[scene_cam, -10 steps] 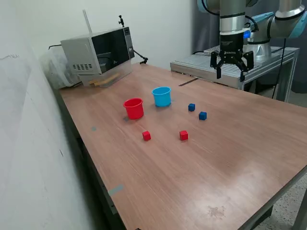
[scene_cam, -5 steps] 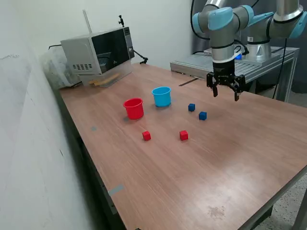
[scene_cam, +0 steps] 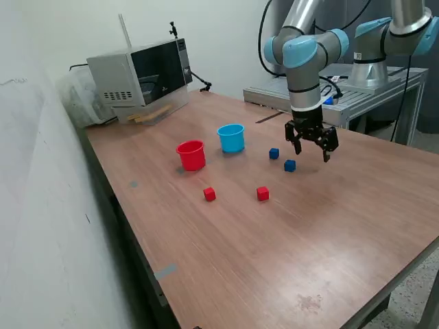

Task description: Place red objects in the red bin, and blue objects in the blue bin.

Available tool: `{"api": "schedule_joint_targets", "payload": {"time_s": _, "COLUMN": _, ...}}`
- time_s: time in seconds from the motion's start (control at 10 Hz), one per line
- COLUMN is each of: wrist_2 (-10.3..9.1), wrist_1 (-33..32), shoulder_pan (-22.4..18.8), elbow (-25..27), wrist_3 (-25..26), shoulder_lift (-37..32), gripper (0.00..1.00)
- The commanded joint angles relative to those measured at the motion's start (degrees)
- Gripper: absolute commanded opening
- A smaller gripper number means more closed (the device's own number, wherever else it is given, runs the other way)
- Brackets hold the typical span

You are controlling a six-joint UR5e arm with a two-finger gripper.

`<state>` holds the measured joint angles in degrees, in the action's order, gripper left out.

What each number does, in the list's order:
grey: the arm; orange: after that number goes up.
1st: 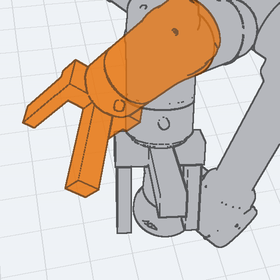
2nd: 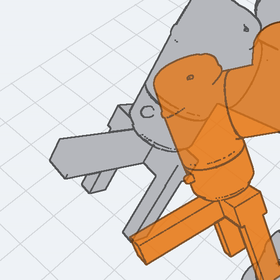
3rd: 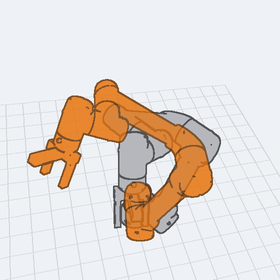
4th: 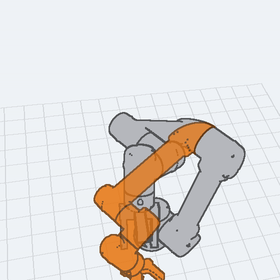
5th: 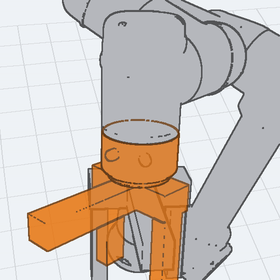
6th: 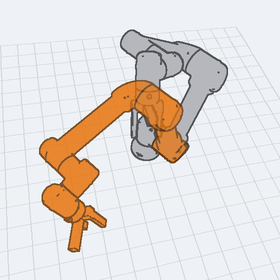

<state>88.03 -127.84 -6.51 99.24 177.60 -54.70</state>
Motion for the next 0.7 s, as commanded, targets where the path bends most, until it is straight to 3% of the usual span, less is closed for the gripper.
{"api": "schedule_joint_targets", "payload": {"time_s": 0.0, "wrist_2": 0.04, "wrist_1": 0.0, "shoulder_pan": -0.3, "elbow": -4.2, "wrist_3": -0.1, "shoulder_lift": 0.8, "gripper": 1.00}}
{"api": "schedule_joint_targets", "payload": {"time_s": 0.6, "wrist_2": -0.40, "wrist_1": -0.4, "shoulder_pan": 2.8, "elbow": -5.6, "wrist_3": -3.9, "shoulder_lift": 1.8, "gripper": 1.00}}
